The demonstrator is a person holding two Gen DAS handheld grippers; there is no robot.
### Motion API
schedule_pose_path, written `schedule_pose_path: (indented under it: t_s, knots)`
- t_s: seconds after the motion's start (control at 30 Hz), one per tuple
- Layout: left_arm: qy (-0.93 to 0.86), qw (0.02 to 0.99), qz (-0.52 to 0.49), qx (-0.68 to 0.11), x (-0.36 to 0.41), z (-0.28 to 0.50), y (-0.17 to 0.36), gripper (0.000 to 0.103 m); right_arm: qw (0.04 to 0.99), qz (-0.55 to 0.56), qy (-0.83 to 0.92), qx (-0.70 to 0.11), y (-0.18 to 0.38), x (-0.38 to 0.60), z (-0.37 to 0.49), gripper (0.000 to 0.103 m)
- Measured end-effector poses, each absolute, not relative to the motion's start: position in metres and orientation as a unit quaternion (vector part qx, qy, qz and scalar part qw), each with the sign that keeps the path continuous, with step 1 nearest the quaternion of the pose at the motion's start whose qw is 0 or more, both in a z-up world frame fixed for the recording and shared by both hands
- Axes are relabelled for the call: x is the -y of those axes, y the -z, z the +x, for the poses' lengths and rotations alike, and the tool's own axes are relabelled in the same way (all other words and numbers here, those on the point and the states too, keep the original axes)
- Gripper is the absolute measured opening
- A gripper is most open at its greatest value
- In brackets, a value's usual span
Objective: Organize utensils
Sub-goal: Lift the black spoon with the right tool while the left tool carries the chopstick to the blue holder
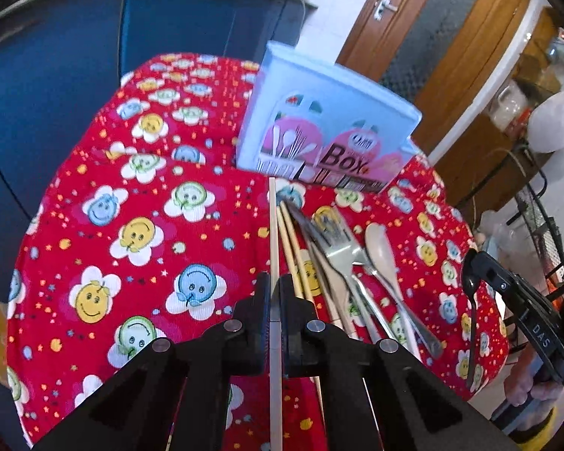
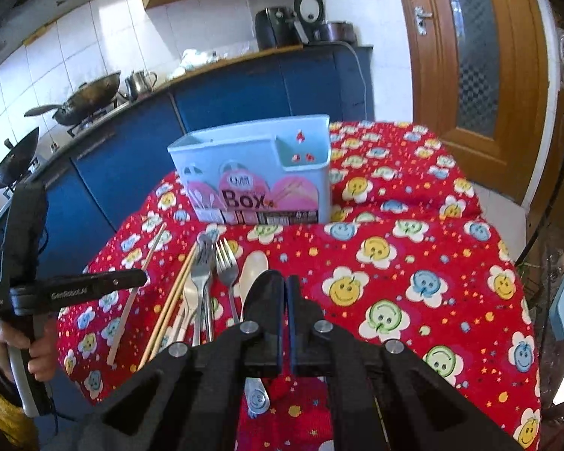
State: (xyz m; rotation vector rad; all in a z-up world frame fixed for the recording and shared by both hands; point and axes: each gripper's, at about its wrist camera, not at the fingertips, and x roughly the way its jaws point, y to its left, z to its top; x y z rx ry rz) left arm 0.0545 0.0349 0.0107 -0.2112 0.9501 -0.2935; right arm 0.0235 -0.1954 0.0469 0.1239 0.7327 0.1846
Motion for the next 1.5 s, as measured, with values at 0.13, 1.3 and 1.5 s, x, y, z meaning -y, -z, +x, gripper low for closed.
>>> schedule_pose_path:
  t_s: [0.13,1.3,1.5]
  knots:
    - [0.142,0.895,-0.093,-0.413,-0.025,0.047,-0.031,0.005,0.937,0.058,-0.088,-0.332,-0.056,0.193,0.019,0.003]
    - [0.133,0.964,-0.107,-0.203,-0.007,0.122,-0.127,0.005,0.965,0.102,-0.082,-0.229,-0.102,0.227,0.073,0.003]
    - [0.110,0.976,-0.102,-0.160,-0.006,0.144,-0.132,0.005,0.971,0.092,-0.073,-0.207,-0.112,0.224,0.094,0.003]
